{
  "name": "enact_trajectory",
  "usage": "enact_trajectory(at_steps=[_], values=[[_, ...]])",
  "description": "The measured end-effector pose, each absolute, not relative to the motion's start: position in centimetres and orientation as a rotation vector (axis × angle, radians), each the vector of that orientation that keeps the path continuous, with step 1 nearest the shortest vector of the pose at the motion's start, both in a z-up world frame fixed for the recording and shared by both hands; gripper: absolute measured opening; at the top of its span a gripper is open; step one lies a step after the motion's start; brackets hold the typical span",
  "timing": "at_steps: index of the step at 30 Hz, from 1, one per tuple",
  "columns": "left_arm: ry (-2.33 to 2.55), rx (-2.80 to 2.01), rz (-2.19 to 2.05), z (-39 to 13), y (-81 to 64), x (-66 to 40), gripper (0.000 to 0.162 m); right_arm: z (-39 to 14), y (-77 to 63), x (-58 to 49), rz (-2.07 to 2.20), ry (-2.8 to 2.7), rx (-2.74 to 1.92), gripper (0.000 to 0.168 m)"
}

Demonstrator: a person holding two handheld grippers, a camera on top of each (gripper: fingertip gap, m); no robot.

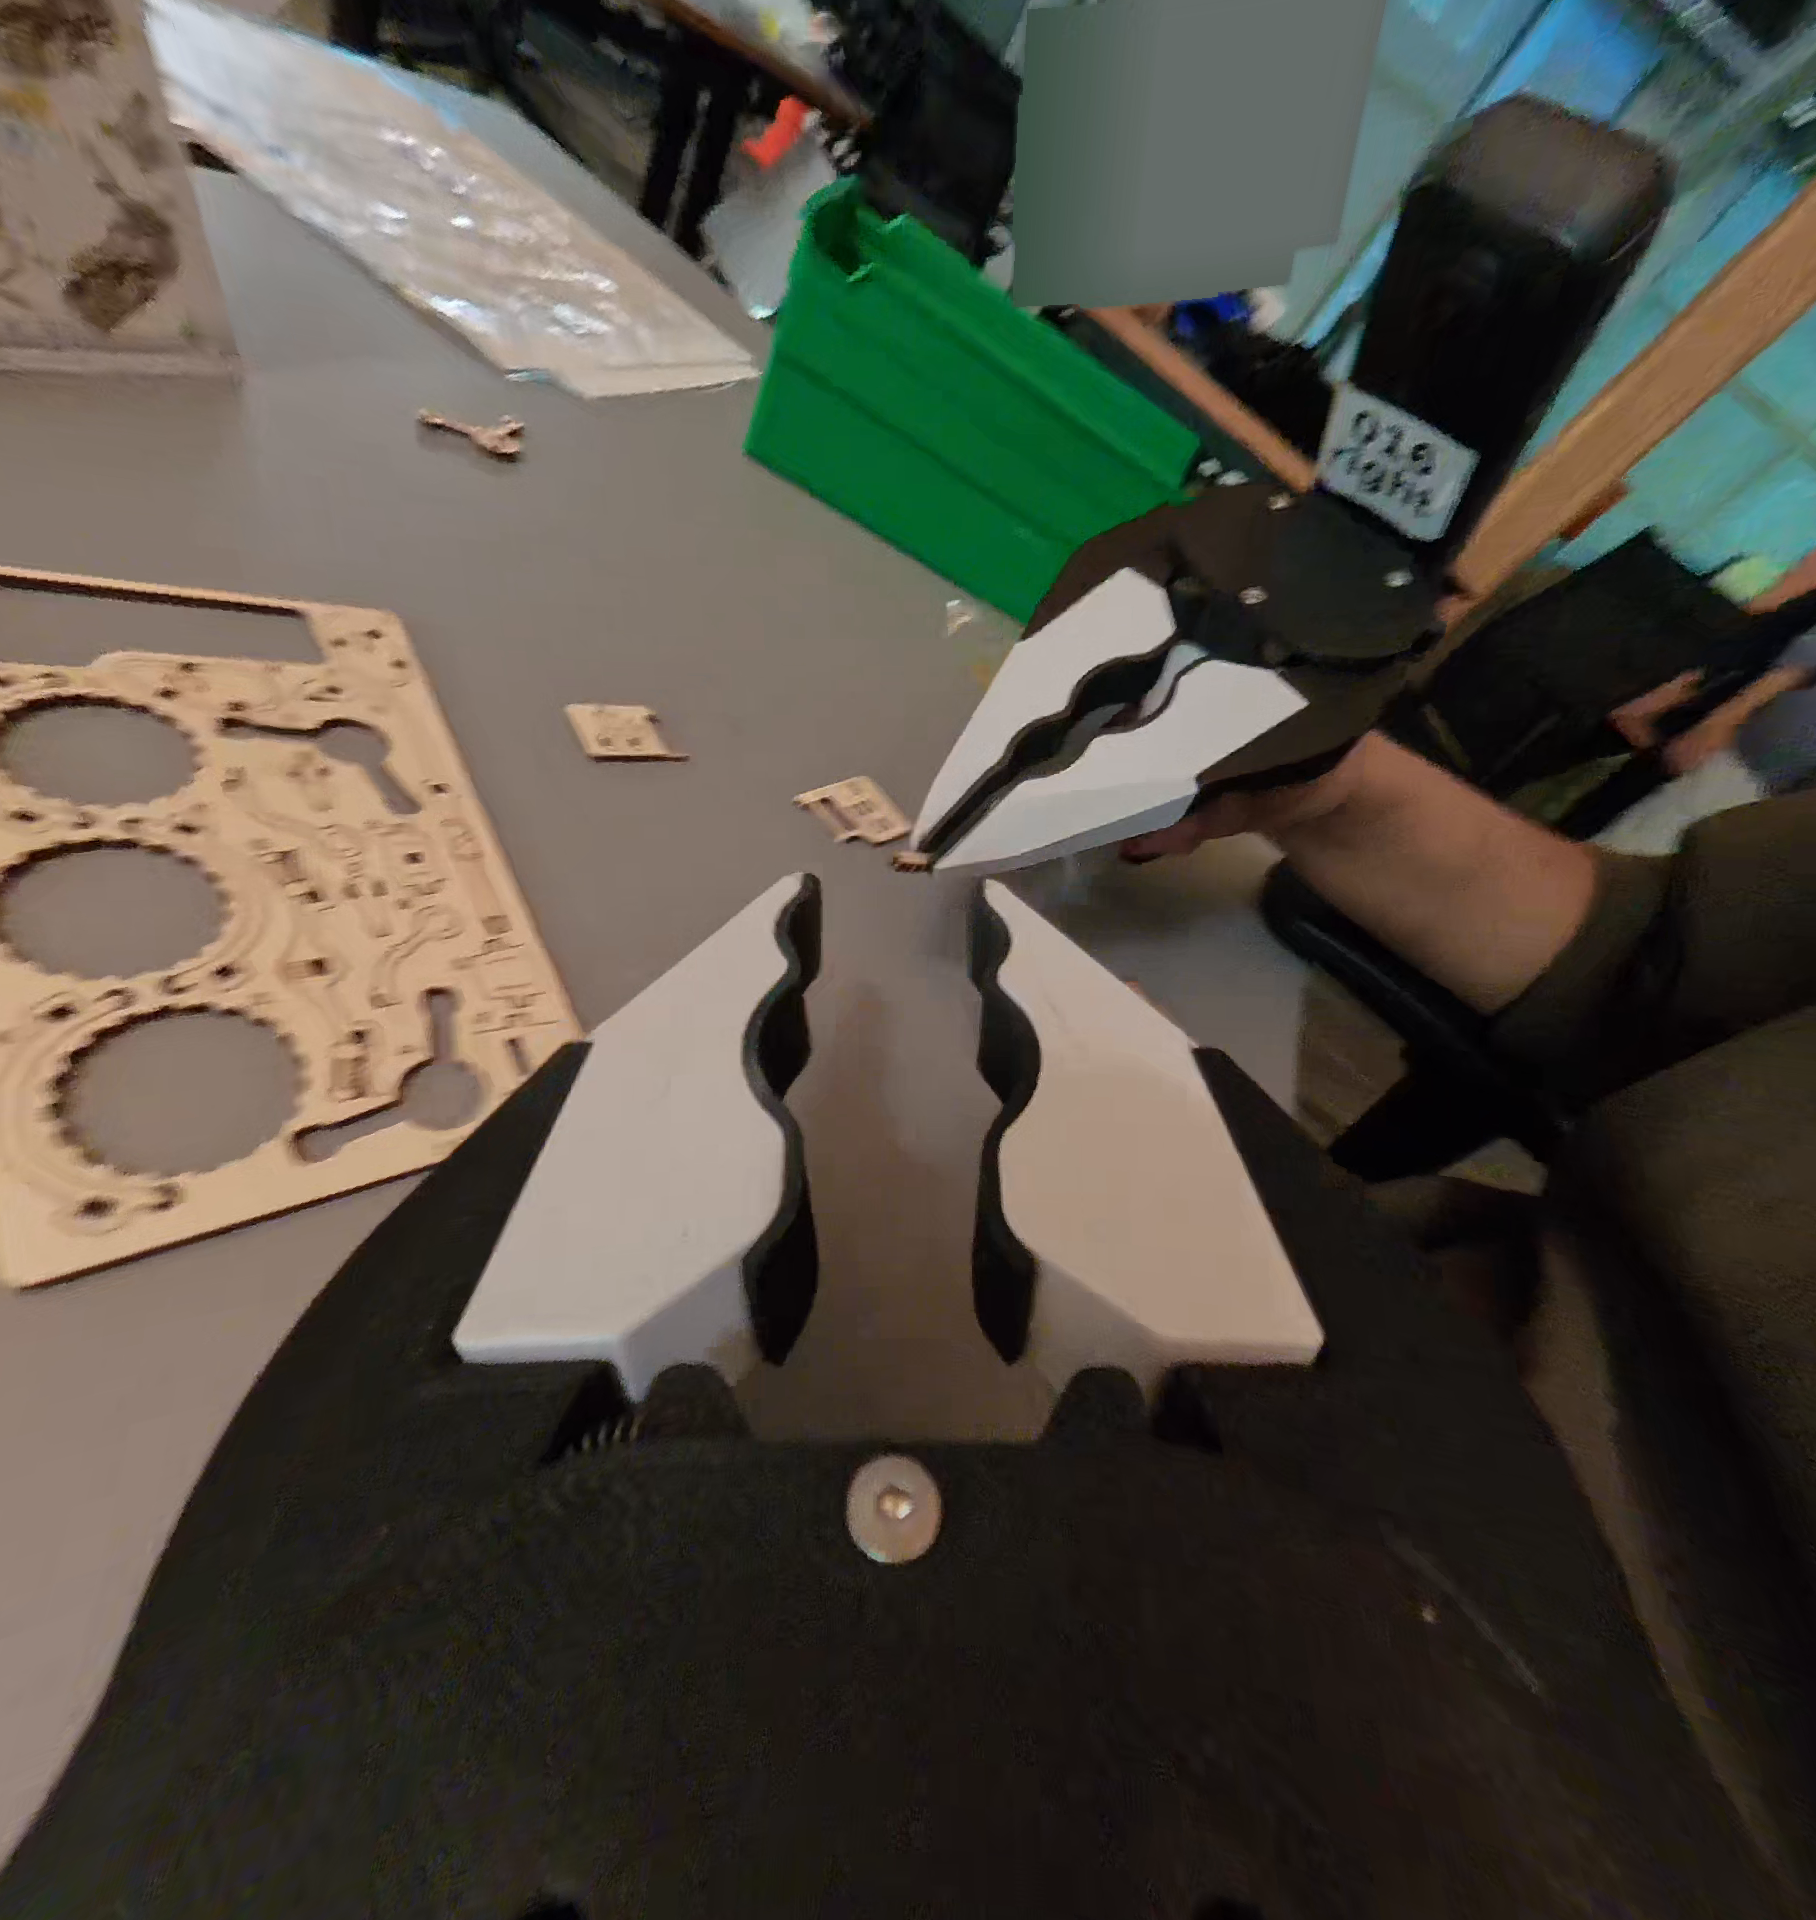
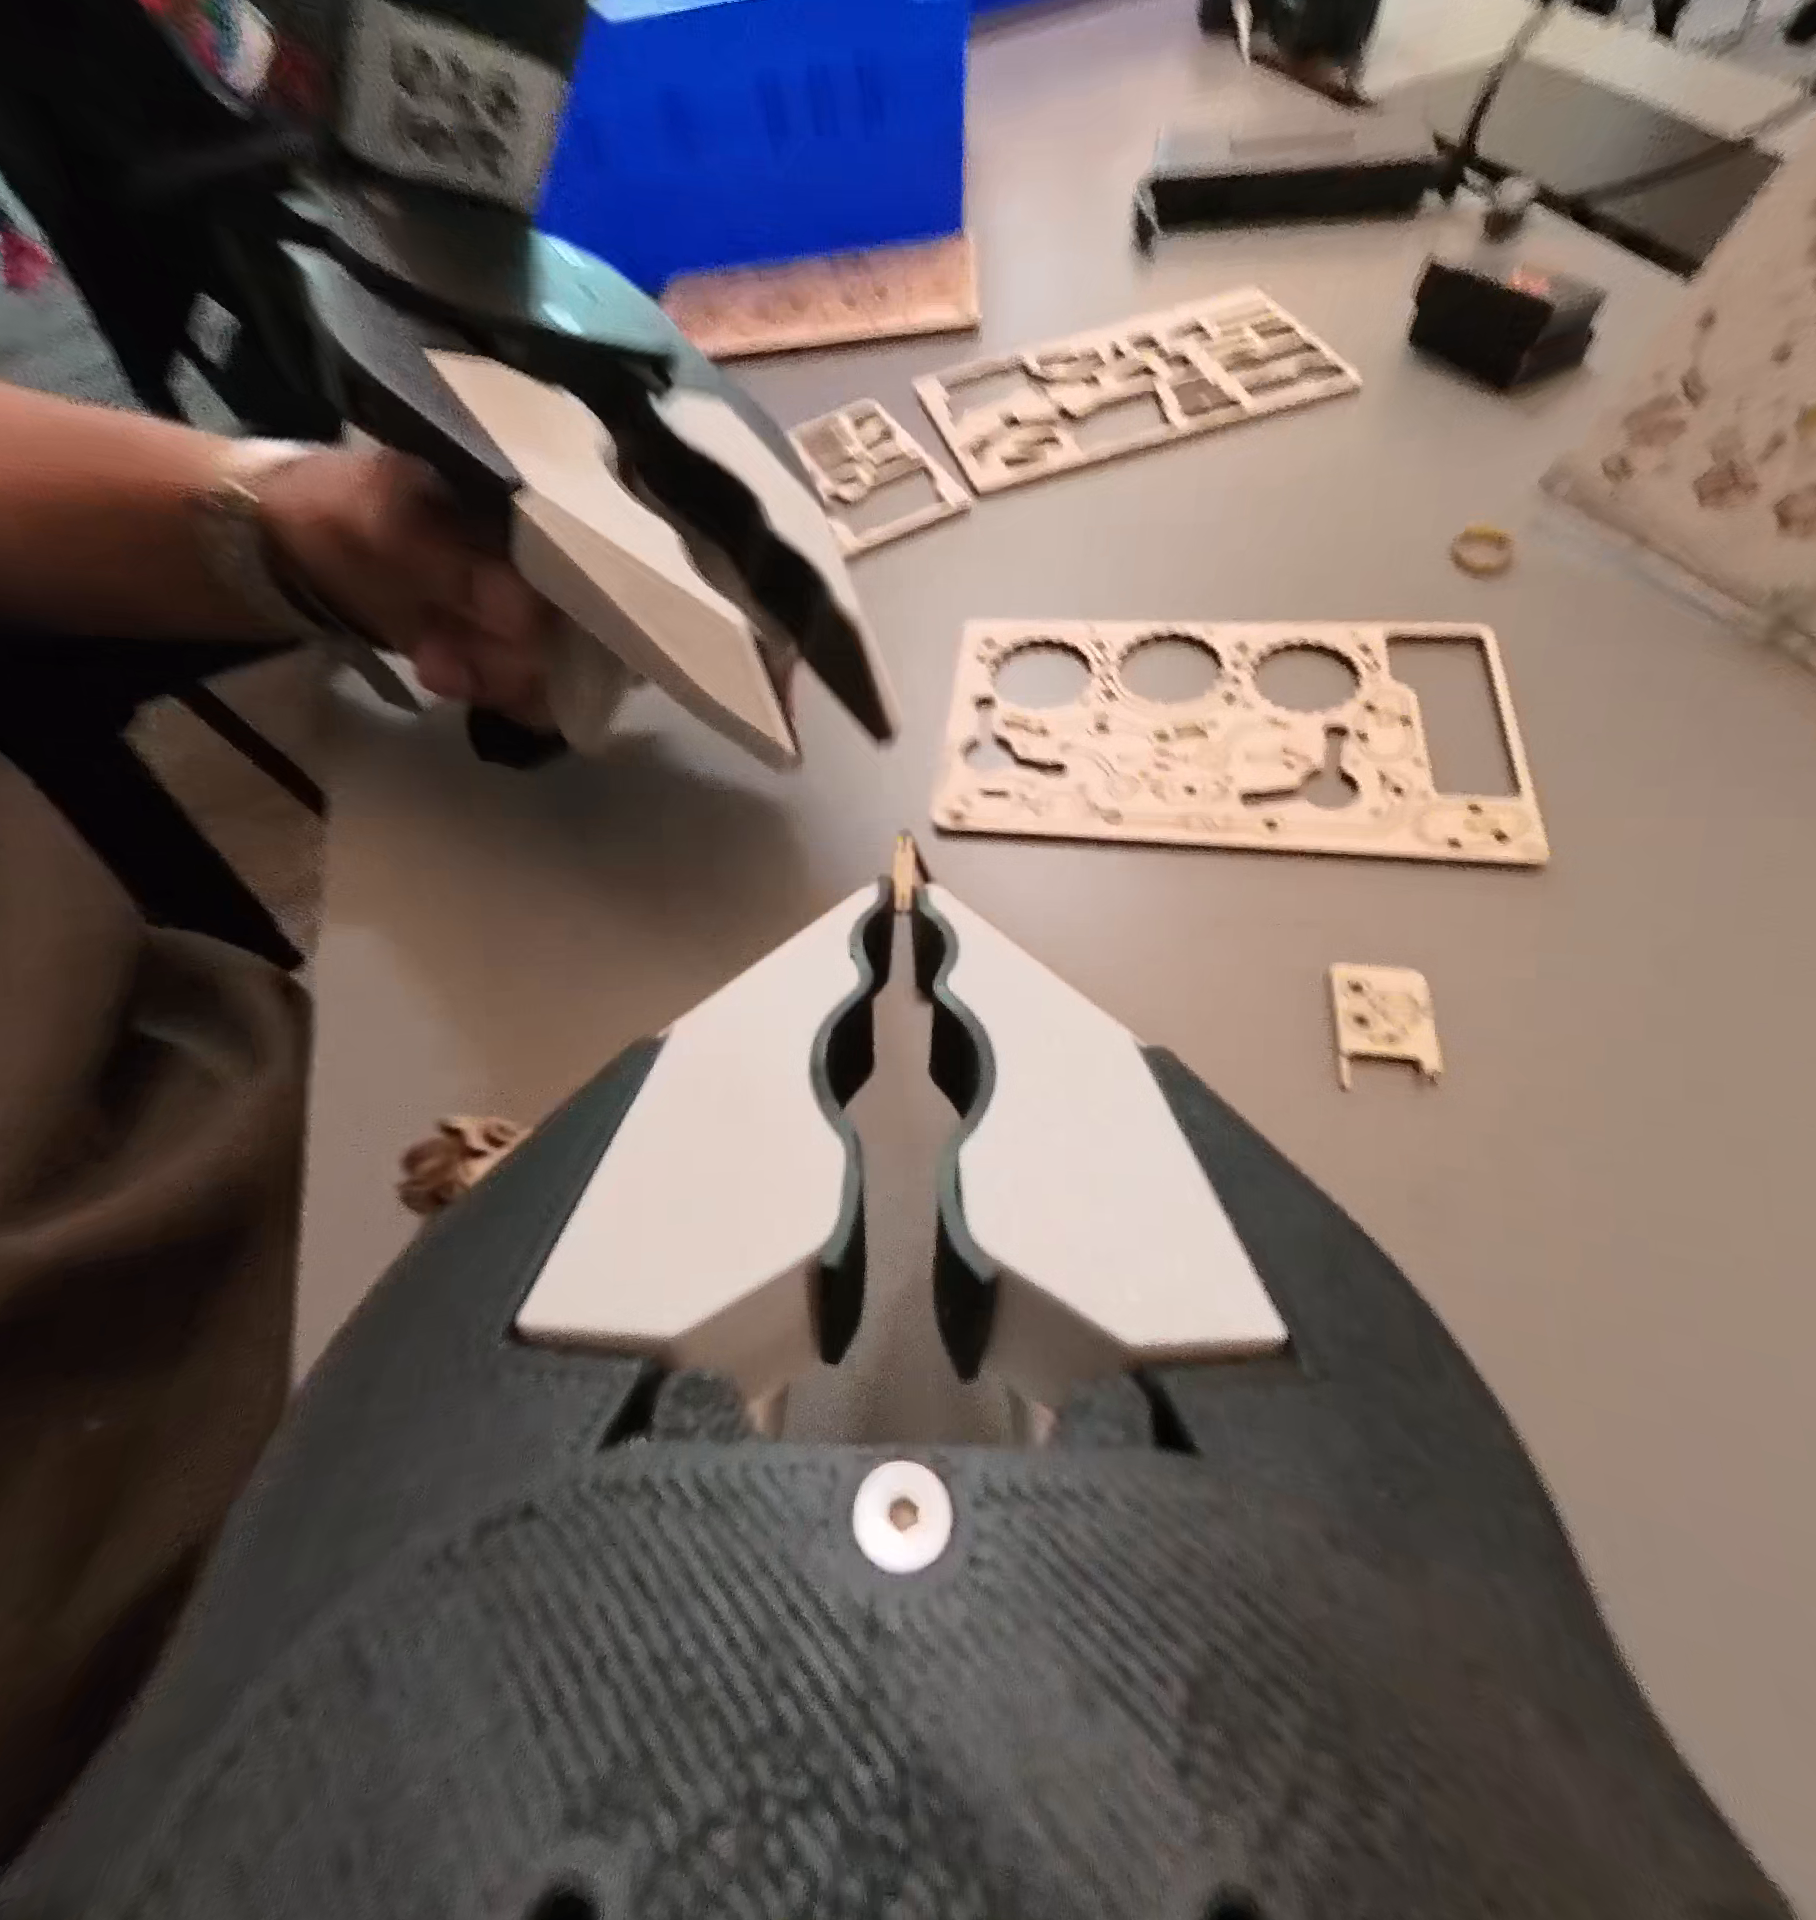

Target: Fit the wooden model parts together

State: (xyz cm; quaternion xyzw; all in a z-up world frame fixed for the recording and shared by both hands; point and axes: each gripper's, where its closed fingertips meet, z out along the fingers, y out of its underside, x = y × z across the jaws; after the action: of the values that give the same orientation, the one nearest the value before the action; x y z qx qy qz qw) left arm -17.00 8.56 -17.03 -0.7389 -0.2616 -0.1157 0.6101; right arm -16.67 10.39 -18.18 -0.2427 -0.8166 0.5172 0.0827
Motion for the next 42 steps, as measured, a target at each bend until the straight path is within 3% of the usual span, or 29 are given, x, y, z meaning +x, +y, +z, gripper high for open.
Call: enact_trajectory(at_steps=[1, 2, 3, 26, 42], values=[[-0.58, -1.683, -0.317, -16.6, 8.8, -16.3, 0.014, -17.4, 10.0, -16.2, 1.587, -2.422, -0.694, 0.002], [-0.57, -1.672, -0.35, -16.4, 9.0, -15.8, 0.001, -16.9, 9.6, -15.9, 1.601, -2.404, -0.664, 0.002], [-0.574, -1.671, -0.361, -16.5, 9.2, -15.5, 0.0, -16.7, 9.5, -15.7, 1.588, -2.387, -0.631, 0.002], [-0.561, -1.636, -0.691, -16.4, 9.6, -12.9, 0.0, -16.5, 8.9, -13.2, 1.291, -2.13, 0.002, 0.002], [-0.616, -1.611, -0.756, -16.9, 9.2, -13.7, 0.0, -16.8, 9.1, -13.8, 1.389, -2.171, -0.14, 0.015]])
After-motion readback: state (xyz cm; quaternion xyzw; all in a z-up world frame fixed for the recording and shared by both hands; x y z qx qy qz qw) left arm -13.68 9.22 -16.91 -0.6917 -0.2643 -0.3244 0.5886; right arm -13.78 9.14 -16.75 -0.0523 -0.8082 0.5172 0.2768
